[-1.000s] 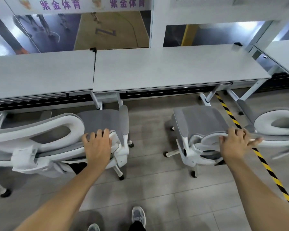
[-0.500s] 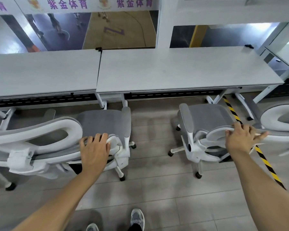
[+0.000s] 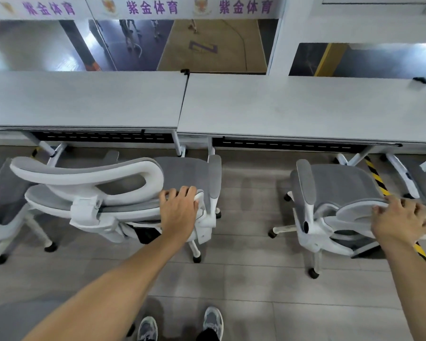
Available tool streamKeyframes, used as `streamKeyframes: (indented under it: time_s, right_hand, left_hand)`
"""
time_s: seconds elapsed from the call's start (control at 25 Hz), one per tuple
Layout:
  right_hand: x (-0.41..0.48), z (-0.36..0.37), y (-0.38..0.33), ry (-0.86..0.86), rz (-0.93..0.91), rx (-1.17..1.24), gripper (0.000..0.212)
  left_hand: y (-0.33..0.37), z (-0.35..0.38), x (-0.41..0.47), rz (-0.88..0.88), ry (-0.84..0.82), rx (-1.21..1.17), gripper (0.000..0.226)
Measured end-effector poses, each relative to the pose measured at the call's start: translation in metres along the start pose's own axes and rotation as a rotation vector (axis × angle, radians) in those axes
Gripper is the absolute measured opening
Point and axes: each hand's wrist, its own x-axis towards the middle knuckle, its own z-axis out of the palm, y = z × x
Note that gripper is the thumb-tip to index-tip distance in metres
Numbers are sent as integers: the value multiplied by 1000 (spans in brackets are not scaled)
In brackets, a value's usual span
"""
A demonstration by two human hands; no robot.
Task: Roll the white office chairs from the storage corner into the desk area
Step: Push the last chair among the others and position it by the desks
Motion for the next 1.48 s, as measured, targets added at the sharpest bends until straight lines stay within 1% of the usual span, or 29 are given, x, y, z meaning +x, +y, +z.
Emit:
streamKeyframes:
  time_s: [0.12, 0.2, 0.28, 0.36, 0.44, 0.52, 0.64, 0.72, 0.8, 1.0, 1.16, 1.32, 1.48]
  right_hand:
    - [-11, -10, -5, -30, -31, 64, 43]
    - [-31, -24, -24, -17, -82, 120, 52]
    - [-63, -44, -62, -21, -159, 212, 55]
    - [-104, -69, -115, -70, -250, 384, 55]
    - [-148, -97, -173, -94, -353, 573, 54]
    - [-191, -126, -229, -82, -459, 715, 52]
    - [-249, -173, -302, -56, -561, 862, 49]
    - [-289, -201, -345, -71, -636, 912, 46]
    - [-328, -224, -384, -96, -708, 929, 44]
    - [-408, -249, -474, -165, -855, 975, 41]
    - [-438, -257, -548, -216, -1038, 984, 39]
    - [-456, -263, -624, -265, -1162, 1026, 38]
    - [-485, -262, -694, -359, -1266, 1061, 37]
  left_hand:
    - [-3, -1, -2, -20, -22, -10, 15]
    - [-4, -4, -4, -36, -66, -9, 16]
    - [-8, -9, -6, -4, -117, -46, 24]
    - [-18, -23, -9, 61, -171, -171, 39]
    - [-35, -48, -14, 114, -208, -293, 45]
    - [-64, -76, -26, 169, -179, -365, 45]
    - [-126, -112, -57, 176, -5, -386, 41]
    - [-177, -130, -77, 107, 98, -377, 39]
    - [-229, -143, -90, 52, 152, -376, 38]
    - [-337, -159, -104, -119, 189, -381, 37]
    - [-400, -164, -93, -260, 209, -358, 34]
    - [-450, -171, -84, -383, 264, -316, 32]
    - [-498, -169, -86, -533, 327, -262, 30]
